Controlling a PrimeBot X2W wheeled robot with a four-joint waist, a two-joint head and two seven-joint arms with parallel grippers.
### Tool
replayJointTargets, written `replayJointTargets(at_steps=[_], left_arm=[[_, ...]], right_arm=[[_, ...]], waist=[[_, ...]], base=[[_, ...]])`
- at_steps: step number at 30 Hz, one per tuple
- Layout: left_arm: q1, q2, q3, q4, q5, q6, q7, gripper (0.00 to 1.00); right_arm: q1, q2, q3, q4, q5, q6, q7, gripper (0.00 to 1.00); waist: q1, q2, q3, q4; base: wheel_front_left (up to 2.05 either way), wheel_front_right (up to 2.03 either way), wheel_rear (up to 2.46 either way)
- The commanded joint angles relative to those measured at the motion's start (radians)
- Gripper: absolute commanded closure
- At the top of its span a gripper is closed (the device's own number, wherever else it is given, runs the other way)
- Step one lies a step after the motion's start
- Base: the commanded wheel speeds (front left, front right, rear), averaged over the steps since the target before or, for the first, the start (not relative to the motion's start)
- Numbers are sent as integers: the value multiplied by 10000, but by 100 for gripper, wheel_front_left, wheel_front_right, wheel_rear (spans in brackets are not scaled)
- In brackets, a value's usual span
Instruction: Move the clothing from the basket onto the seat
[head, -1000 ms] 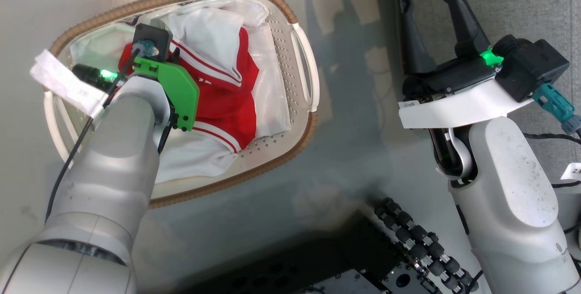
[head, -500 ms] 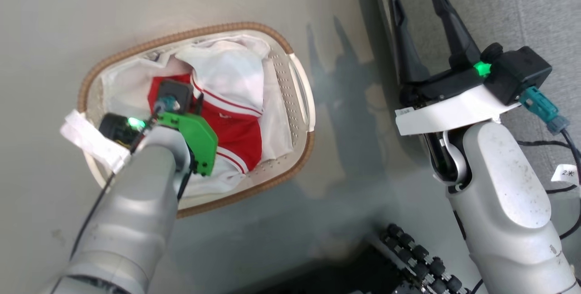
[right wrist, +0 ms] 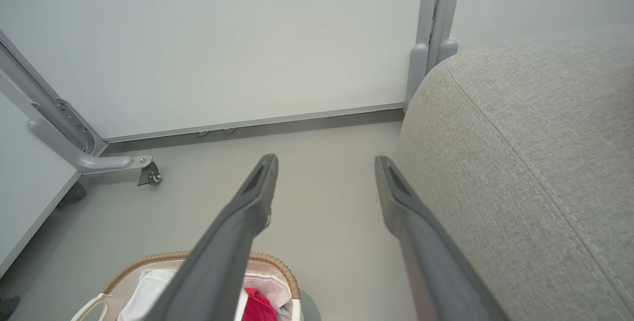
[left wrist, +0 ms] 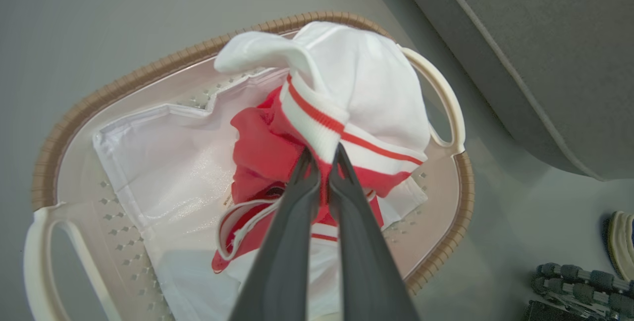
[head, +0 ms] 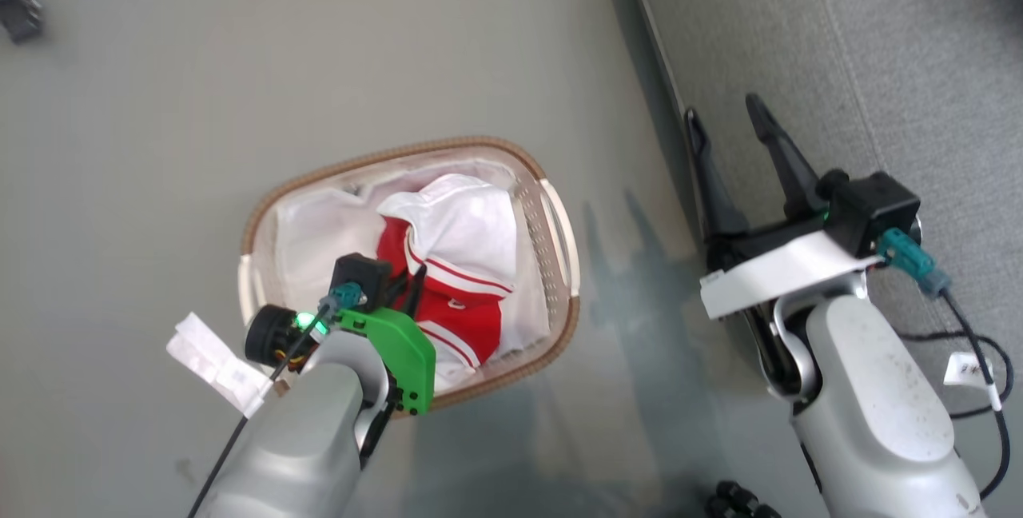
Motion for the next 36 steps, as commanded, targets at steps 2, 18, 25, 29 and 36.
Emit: replayJointTargets(at_steps=[2, 18, 25, 29, 36], left_arm=[[399, 9, -105, -254, -267, -28, -96, 100], [1900, 43, 1297, -3192, 512, -29, -88, 100], [2276, 32, 1660, -4418, 857, -29, -87, 100], [2354, 21, 1665, -4859, 819, -29, -87, 100], [2094, 18, 1737, -5500, 734, -29, -87, 100]], right_arm=[[425, -47, -75, 165, -69, -14, -19, 0], [1952, -45, -235, 838, -137, -14, -19, 0], [2445, -49, -146, 1029, -165, -14, -19, 0], [2790, -47, -219, 1090, -139, -14, -19, 0], [3098, -45, -236, 1112, -107, -13, -19, 0]], waist=[[1, 0, -1577, 747], [1, 0, -3772, 1476], [1, 0, -4598, 1572], [1, 0, -5039, 1680], [1, 0, -5333, 1752]], base=[[0, 0, 0], [0, 0, 0], [0, 0, 0], [0, 0, 0], [0, 0, 0]])
